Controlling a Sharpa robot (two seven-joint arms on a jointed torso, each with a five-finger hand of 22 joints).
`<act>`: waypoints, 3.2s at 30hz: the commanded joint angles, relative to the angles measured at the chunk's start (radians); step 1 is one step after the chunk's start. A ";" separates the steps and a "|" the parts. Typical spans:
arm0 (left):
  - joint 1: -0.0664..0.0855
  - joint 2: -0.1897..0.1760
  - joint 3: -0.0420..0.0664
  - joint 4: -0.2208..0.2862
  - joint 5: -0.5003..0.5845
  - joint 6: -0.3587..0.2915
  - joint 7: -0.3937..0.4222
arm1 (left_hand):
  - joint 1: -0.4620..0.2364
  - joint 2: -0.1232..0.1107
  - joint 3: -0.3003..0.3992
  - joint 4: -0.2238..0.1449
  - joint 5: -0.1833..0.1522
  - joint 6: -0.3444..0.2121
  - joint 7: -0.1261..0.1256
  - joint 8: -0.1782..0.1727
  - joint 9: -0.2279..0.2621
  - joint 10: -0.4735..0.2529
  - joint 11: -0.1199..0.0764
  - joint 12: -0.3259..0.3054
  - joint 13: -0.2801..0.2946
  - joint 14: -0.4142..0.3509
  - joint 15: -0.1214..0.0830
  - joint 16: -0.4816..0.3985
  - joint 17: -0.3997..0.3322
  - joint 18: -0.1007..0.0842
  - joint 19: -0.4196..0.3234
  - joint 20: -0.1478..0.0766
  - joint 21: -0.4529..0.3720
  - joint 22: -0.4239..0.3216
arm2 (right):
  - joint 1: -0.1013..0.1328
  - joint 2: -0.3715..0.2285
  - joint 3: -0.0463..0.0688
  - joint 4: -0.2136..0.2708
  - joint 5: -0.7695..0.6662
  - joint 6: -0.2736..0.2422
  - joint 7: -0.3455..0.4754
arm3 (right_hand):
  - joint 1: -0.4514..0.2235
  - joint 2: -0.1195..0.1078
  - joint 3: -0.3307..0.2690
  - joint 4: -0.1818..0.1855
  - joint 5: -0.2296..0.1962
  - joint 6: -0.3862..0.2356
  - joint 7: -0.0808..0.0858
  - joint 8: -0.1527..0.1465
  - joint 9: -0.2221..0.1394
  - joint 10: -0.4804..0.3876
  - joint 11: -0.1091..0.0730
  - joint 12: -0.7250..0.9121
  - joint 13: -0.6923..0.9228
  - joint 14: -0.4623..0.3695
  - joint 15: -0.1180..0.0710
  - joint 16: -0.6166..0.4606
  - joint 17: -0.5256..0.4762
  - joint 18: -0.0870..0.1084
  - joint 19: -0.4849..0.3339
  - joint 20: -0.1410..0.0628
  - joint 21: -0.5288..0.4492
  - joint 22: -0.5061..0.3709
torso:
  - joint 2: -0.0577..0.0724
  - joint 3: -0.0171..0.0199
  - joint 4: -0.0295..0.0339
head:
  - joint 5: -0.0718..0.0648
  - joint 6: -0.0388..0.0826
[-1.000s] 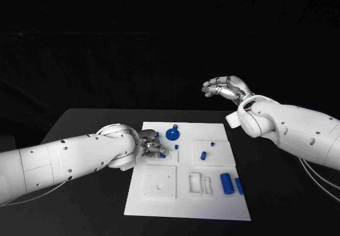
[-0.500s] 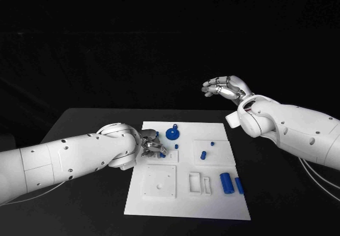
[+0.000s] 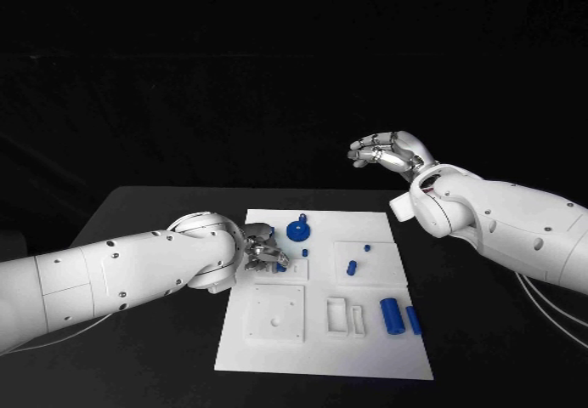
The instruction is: Assemble the parts on the task board
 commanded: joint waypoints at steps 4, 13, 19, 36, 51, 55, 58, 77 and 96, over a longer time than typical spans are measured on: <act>-0.011 0.010 -0.007 0.008 0.016 0.063 0.002 | 0.018 0.032 0.022 -0.029 0.035 0.211 -0.103 0.006 0.002 -0.042 -0.037 0.010 0.002 0.001 0.000 0.010 -0.001 0.020 0.010 -0.102 0.005 0.003 | -0.001 0.001 0.001 -0.001 0.001 0.014 0.006 | -0.010 0.003 -0.004 0.001 0.007 -0.006 0.033 0.004 -0.002 0.007 0.001 -0.005 -0.001 0.001 0.007 -0.004 -0.002 0.006 -0.002 0.005 -0.005 -0.001 | 0.000 0.0001 -0.0002 | 0.001 -0.001; -0.010 0.016 -0.007 0.003 0.042 0.085 -0.008 | 0.007 0.042 0.022 -0.036 0.088 0.216 -0.104 0.010 0.003 -0.043 -0.037 0.019 0.005 0.001 0.002 0.015 -0.001 0.020 0.010 -0.101 0.007 0.005 | -0.001 0.003 0.001 -0.002 0.001 0.015 0.006 | -0.011 0.003 -0.005 0.001 0.007 -0.006 0.033 0.004 -0.002 0.007 0.001 -0.005 -0.002 0.000 0.007 -0.004 -0.002 0.006 -0.003 0.005 -0.005 -0.001 | -0.001 -0.0002 -0.0002 | 0.000 -0.002; -0.010 0.017 -0.007 0.002 0.049 0.086 -0.011 | -0.011 0.041 0.015 -0.025 0.033 0.214 -0.104 0.009 0.003 -0.047 -0.036 0.021 0.004 -0.001 0.002 0.014 -0.005 0.021 0.010 -0.100 0.005 0.005 | -0.001 0.003 0.001 -0.002 0.001 0.017 0.005 | -0.011 0.003 -0.005 0.001 0.007 -0.006 0.033 0.004 -0.002 0.007 0.001 -0.005 -0.003 0.000 0.007 -0.004 -0.003 0.006 -0.003 0.005 -0.006 -0.001 | 0.000 -0.0002 -0.0002 | -0.002 -0.001; -0.010 0.019 -0.007 -0.001 0.044 0.096 -0.020 | -0.039 -0.005 0.005 0.041 -0.133 0.209 -0.103 0.008 0.002 -0.049 -0.036 0.022 -0.004 -0.005 0.000 0.014 -0.016 0.024 0.007 -0.101 -0.001 0.007 | -0.003 0.006 0.001 -0.004 0.001 0.018 0.005 | -0.011 0.003 -0.006 0.000 0.007 -0.007 0.034 0.004 -0.003 0.006 0.001 -0.005 -0.006 -0.001 0.008 -0.005 -0.005 0.007 -0.005 0.006 -0.006 -0.001 | 0.000 -0.0009 0.0003 | -0.001 -0.003; -0.010 0.019 -0.007 0.000 0.044 0.091 -0.019 | -0.062 -0.050 -0.007 0.074 -0.175 0.208 -0.104 0.009 0.003 -0.049 -0.036 0.023 -0.008 -0.006 -0.003 0.016 -0.019 0.026 0.006 -0.102 -0.003 0.008 | -0.006 0.006 0.001 -0.006 0.001 0.020 0.005 | -0.011 0.003 -0.006 0.000 0.008 -0.007 0.034 0.004 -0.003 0.006 0.002 -0.005 -0.007 -0.002 0.009 -0.005 -0.006 0.007 -0.006 0.007 -0.007 -0.001 | 0.000 -0.0012 0.0004 | -0.002 -0.005; -0.010 0.018 -0.006 0.000 0.044 0.088 -0.018 | -0.070 -0.051 -0.008 0.082 -0.178 0.208 -0.104 0.010 0.003 -0.049 -0.036 0.024 -0.009 -0.006 -0.003 0.016 -0.020 0.027 0.006 -0.102 -0.004 0.008 | -0.008 0.007 0.001 -0.006 0.001 0.020 0.005 | -0.012 0.003 -0.006 0.000 0.008 -0.008 0.034 0.004 -0.003 0.006 0.002 -0.005 -0.007 -0.002 0.009 -0.005 -0.006 0.007 -0.006 0.007 -0.007 -0.001 | 0.000 -0.0008 0.0004 | -0.002 -0.004; -0.010 0.018 -0.006 -0.002 0.044 0.084 -0.020 | -0.078 -0.055 -0.010 0.093 -0.231 0.207 -0.105 0.011 0.004 -0.050 -0.037 0.025 -0.010 -0.006 -0.005 0.017 -0.021 0.028 0.006 -0.103 -0.004 0.009 | -0.009 0.007 0.001 -0.006 0.001 0.020 0.005 | -0.012 0.003 -0.006 0.000 0.008 -0.008 0.034 0.004 -0.003 0.006 0.002 -0.005 -0.008 -0.002 0.009 -0.005 -0.006 0.007 -0.006 0.007 -0.007 -0.001 | 0.001 -0.0005 0.0005 | -0.002 -0.004; -0.010 0.014 0.001 -0.019 0.036 0.053 -0.019 | -0.150 -0.097 -0.125 0.104 -0.366 0.195 -0.106 0.015 0.017 -0.058 -0.040 0.030 -0.012 -0.018 -0.013 0.024 -0.024 0.037 -0.009 -0.107 -0.007 0.015 | -0.014 0.006 0.001 -0.007 0.001 0.019 0.005 | -0.014 0.002 -0.008 0.000 0.009 -0.009 0.035 0.003 -0.005 0.005 0.002 -0.005 -0.011 -0.003 0.010 -0.005 -0.008 0.008 -0.008 0.008 -0.007 -0.001 | 0.000 -0.0017 -0.0007 | -0.004 -0.003; -0.010 -0.007 0.065 -0.015 0.108 -0.021 -0.004 | -0.139 -0.211 -0.108 0.143 -0.366 0.166 -0.097 -0.003 0.018 -0.066 -0.034 -0.003 -0.035 -0.037 -0.019 -0.001 -0.042 0.043 -0.016 -0.106 -0.027 0.002 | -0.017 0.002 0.001 -0.009 0.002 0.019 0.006 | -0.016 0.002 -0.011 0.001 0.010 -0.010 0.035 0.003 -0.006 0.005 0.003 -0.005 -0.014 -0.004 0.010 -0.006 -0.010 0.008 -0.009 0.009 -0.008 -0.001 | -0.001 -0.0018 0.0017 | -0.008 0.004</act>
